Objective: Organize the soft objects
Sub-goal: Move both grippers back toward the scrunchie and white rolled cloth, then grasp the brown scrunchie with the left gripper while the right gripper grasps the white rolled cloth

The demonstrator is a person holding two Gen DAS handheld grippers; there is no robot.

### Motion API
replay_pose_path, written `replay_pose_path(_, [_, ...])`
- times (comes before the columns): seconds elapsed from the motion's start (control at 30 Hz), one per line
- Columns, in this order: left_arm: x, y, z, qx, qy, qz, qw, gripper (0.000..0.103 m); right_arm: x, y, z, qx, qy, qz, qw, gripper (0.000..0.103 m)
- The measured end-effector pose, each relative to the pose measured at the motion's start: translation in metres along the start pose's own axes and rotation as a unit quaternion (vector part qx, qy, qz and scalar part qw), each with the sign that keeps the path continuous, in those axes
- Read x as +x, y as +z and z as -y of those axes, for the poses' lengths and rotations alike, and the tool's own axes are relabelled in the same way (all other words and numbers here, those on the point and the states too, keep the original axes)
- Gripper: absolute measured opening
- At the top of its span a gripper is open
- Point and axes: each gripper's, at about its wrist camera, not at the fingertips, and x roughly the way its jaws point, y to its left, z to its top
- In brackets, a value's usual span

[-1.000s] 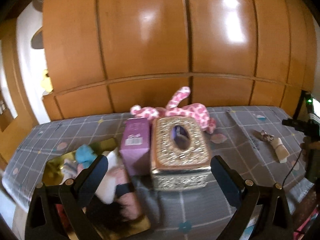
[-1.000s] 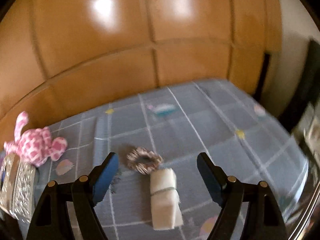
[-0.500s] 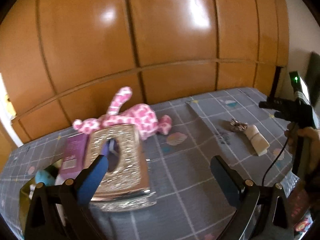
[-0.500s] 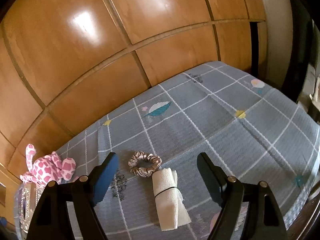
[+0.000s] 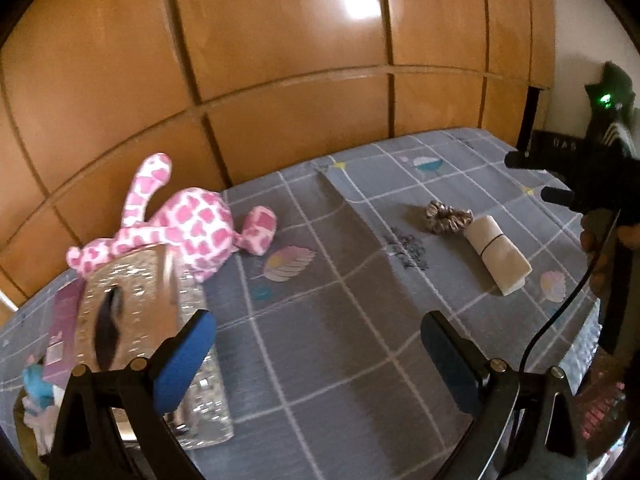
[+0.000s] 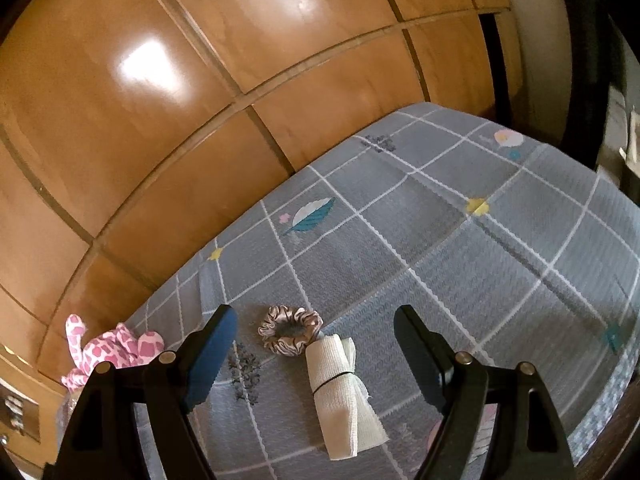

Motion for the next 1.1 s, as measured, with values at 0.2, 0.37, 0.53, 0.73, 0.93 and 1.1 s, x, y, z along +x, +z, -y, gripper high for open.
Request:
replay_pose_path(0.2, [0.020,0.003,0.018,0.013,-0.014,-0.013,0.9997,0.103,0.003,0.001,0.006,0.020,0.006,-0.011,1.000,0.082])
replay_pose_path(0.37, [0.033,0.004,0.027,0.016,-0.039,-0.033,0.9986,0.103,0.007,0.001,0.012,0.036,0.002,-0.022,0.999,0.082])
replay_pose_path(0.53, [0.048,0.001,0.030,0.007,-0.045,-0.058,0.9972,0.103,0.010,0.000,0.022,0.063,-0.012,-0.033,0.997,0.082])
replay_pose_path(0.73, [0.065,0.013,0.040,0.004,-0.047,-0.067,0.9966,0.102,0.009,0.001,0.035,0.099,0.000,-0.033,0.995,0.082])
replay_pose_path(0.93, [0.087,0.040,0.063,0.024,-0.069,-0.071,0.9948,0.093,0.020,-0.001,0.037,0.102,-0.010,-0.065,0.993,0.082])
replay_pose_path(1.1, [0.109,0.060,0.080,0.023,-0.113,-0.083,0.9898,0.085,0.022,-0.003,0.038,0.107,-0.004,-0.071,0.992,0.082])
